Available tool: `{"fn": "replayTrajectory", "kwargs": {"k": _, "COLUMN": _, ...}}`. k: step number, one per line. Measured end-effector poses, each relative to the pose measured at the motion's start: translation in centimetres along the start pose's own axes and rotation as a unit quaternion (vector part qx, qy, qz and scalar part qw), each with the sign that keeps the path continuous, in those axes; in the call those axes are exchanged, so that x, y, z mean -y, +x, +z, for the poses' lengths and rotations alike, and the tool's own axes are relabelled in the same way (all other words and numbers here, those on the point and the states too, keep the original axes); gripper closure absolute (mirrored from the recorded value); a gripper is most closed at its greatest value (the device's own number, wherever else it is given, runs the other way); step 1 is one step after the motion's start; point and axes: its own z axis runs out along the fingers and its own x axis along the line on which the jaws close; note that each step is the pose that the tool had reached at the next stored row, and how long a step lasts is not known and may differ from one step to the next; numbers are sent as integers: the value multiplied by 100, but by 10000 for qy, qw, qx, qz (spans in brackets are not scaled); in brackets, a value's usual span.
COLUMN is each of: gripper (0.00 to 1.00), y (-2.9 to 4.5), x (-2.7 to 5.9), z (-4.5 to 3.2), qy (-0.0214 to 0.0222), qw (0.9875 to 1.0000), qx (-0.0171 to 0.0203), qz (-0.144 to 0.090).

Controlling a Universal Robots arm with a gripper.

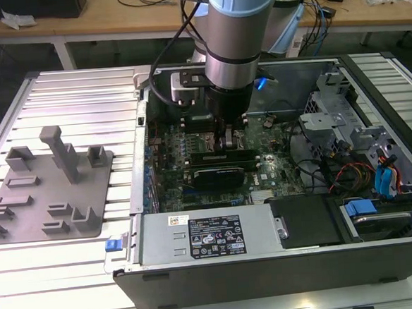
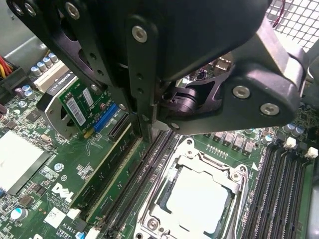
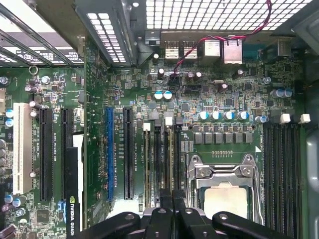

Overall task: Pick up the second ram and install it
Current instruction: 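Insert the second ram into the second slot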

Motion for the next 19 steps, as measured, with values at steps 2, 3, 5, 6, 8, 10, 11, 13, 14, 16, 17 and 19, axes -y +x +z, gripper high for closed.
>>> {"fn": "replayTrajectory", "kwargs": {"k": 2, "gripper": 91, "y": -2, "x": 0, "z": 4, "qy": 0, "qw": 10000, "qx": 6, "qz": 0}}
{"fn": "replayTrajectory", "kwargs": {"k": 3, "gripper": 91, "y": -3, "x": 0, "z": 5, "qy": 1, "qw": 10000, "qx": 7, "qz": 0}}
{"fn": "replayTrajectory", "kwargs": {"k": 5, "gripper": 91, "y": -4, "x": 0, "z": 7, "qy": 0, "qw": 10000, "qx": 8, "qz": 0}}
{"fn": "replayTrajectory", "kwargs": {"k": 6, "gripper": 91, "y": -4, "x": 0, "z": 10, "qy": 0, "qw": 10000, "qx": 8, "qz": 0}}
{"fn": "replayTrajectory", "kwargs": {"k": 8, "gripper": 91, "y": -4, "x": 0, "z": 12, "qy": 0, "qw": 10000, "qx": 7, "qz": 0}}
{"fn": "replayTrajectory", "kwargs": {"k": 10, "gripper": 91, "y": -4, "x": 1, "z": 13, "qy": 1, "qw": 10000, "qx": 8, "qz": 0}}
{"fn": "replayTrajectory", "kwargs": {"k": 11, "gripper": 91, "y": -4, "x": 0, "z": 13, "qy": 0, "qw": 10000, "qx": 7, "qz": 0}}
{"fn": "replayTrajectory", "kwargs": {"k": 13, "gripper": 91, "y": -4, "x": 2, "z": 13, "qy": 0, "qw": 10000, "qx": 8, "qz": 1}}
{"fn": "replayTrajectory", "kwargs": {"k": 14, "gripper": 91, "y": -4, "x": 4, "z": 13, "qy": 1, "qw": 10000, "qx": 8, "qz": 0}}
{"fn": "replayTrajectory", "kwargs": {"k": 16, "gripper": 91, "y": -4, "x": 6, "z": 13, "qy": 0, "qw": 10000, "qx": 7, "qz": -21}}
{"fn": "replayTrajectory", "kwargs": {"k": 17, "gripper": 91, "y": -4, "x": 6, "z": 13, "qy": -1, "qw": 10000, "qx": 6, "qz": -45}}
{"fn": "replayTrajectory", "kwargs": {"k": 19, "gripper": 91, "y": -4, "x": 6, "z": 13, "qy": -1, "qw": 10000, "qx": 5, "qz": -62}}
